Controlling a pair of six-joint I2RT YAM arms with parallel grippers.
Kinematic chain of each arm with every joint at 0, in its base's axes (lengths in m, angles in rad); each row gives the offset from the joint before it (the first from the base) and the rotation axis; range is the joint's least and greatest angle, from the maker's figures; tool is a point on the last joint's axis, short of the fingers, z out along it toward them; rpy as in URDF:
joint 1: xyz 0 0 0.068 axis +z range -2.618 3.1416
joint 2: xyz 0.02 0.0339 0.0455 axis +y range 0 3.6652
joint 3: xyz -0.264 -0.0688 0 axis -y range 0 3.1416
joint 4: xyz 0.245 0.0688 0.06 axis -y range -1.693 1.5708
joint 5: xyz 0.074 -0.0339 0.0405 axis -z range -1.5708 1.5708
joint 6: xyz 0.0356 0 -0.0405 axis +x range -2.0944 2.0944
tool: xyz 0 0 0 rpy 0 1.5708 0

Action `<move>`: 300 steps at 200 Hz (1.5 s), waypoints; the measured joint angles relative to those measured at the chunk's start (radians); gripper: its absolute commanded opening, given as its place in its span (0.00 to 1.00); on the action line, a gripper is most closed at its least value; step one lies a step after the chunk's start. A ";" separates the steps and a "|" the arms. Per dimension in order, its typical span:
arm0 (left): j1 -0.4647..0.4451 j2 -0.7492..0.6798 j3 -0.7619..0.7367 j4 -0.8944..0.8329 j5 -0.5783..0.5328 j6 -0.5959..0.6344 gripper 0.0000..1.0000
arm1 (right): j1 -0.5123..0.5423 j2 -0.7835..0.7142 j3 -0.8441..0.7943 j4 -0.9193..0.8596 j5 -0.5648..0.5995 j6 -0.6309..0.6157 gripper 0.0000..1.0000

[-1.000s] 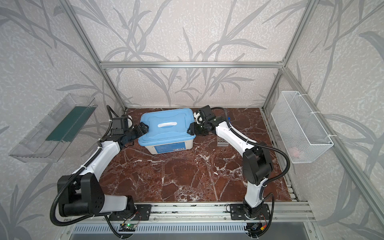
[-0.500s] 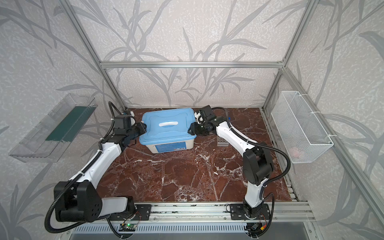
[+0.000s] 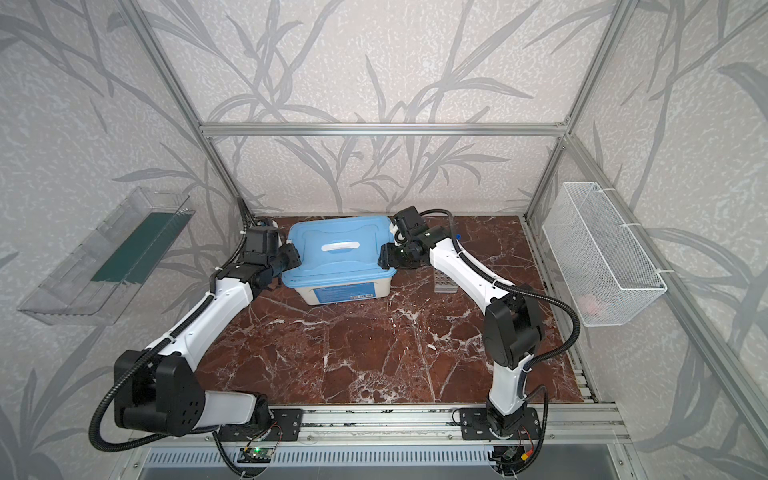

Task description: Organize the chemistry lab equipment

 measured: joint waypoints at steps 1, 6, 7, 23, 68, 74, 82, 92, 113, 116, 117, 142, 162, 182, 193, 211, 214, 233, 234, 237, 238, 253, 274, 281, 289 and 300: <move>-0.001 0.000 0.000 0.000 0.000 0.000 0.23 | 0.000 0.000 0.003 -0.003 0.002 -0.001 0.70; -0.004 0.000 0.000 -0.001 0.000 0.000 0.23 | 0.001 0.002 0.016 -0.017 0.014 -0.010 0.71; -0.005 0.000 0.000 -0.001 -0.001 0.000 0.23 | 0.001 0.002 0.020 -0.020 0.016 -0.011 0.71; -0.008 -0.001 0.000 -0.001 -0.001 -0.001 0.23 | 0.001 0.000 0.058 -0.041 0.042 -0.028 0.76; -0.009 -0.001 0.000 -0.002 -0.001 0.000 0.23 | -0.040 -0.002 0.099 -0.042 0.068 -0.044 0.86; -0.009 -0.001 0.001 -0.003 -0.001 0.000 0.23 | -0.050 -0.001 0.099 -0.044 0.067 -0.045 0.87; -0.009 -0.001 0.004 -0.007 0.000 0.000 0.23 | -0.061 0.002 0.099 -0.045 0.064 -0.045 0.88; -0.009 -0.001 0.005 -0.010 0.000 0.000 0.23 | -0.072 0.008 0.099 -0.044 0.056 -0.047 0.89; -0.009 -0.001 0.005 -0.011 0.000 0.000 0.23 | -0.092 0.027 0.094 -0.032 0.023 -0.048 0.89; -0.009 -0.001 0.005 -0.011 0.000 0.000 0.23 | -0.093 0.031 0.093 -0.029 0.014 -0.048 0.89; -0.009 -0.001 0.005 -0.011 0.000 0.000 0.23 | -0.095 0.033 0.092 -0.027 0.012 -0.047 0.89; -0.009 -0.001 0.005 -0.011 0.000 0.000 0.23 | -0.098 0.071 0.084 -0.002 -0.056 -0.047 0.89; -0.009 -0.001 0.005 -0.011 0.001 0.000 0.23 | -0.098 0.107 0.084 0.025 -0.109 -0.045 0.88; -0.009 -0.003 0.002 -0.008 0.003 0.000 0.23 | -0.102 0.111 0.080 0.041 -0.141 -0.044 0.82; -0.009 -0.005 -0.003 -0.002 0.003 0.000 0.23 | -0.108 0.111 0.073 0.051 -0.153 -0.039 0.80; -0.009 -0.005 -0.003 0.000 0.004 -0.002 0.23 | -0.112 0.111 0.060 0.069 -0.159 -0.039 0.75; -0.009 -0.005 -0.004 0.000 0.004 -0.002 0.23 | -0.112 0.110 0.059 0.071 -0.158 -0.040 0.74; -0.010 -0.005 -0.005 0.002 0.004 -0.003 0.23 | -0.109 0.097 0.051 0.074 -0.141 -0.043 0.68; -0.010 -0.005 -0.005 0.002 0.004 -0.004 0.23 | -0.109 0.096 0.051 0.074 -0.138 -0.045 0.67; -0.010 -0.005 -0.005 0.002 0.003 -0.004 0.23 | -0.107 0.094 0.050 0.074 -0.133 -0.047 0.66; -0.011 -0.005 -0.005 0.002 0.003 -0.004 0.23 | -0.106 0.093 0.050 0.074 -0.130 -0.045 0.66; -0.012 -0.003 -0.005 0.003 0.001 -0.005 0.23 | -0.096 0.083 0.050 0.071 -0.092 -0.049 0.60; -0.016 0.003 -0.005 0.010 -0.007 -0.008 0.23 | -0.072 0.068 0.050 0.062 -0.022 -0.064 0.53; -0.018 0.005 -0.005 0.011 -0.010 -0.009 0.23 | -0.063 0.065 0.051 0.061 0.002 -0.068 0.50; -0.019 0.008 -0.004 0.017 -0.014 -0.010 0.23 | -0.053 0.062 0.053 0.057 0.028 -0.074 0.48; -0.019 0.014 -0.003 0.026 -0.018 -0.011 0.23 | -0.041 0.061 0.061 0.050 0.061 -0.080 0.44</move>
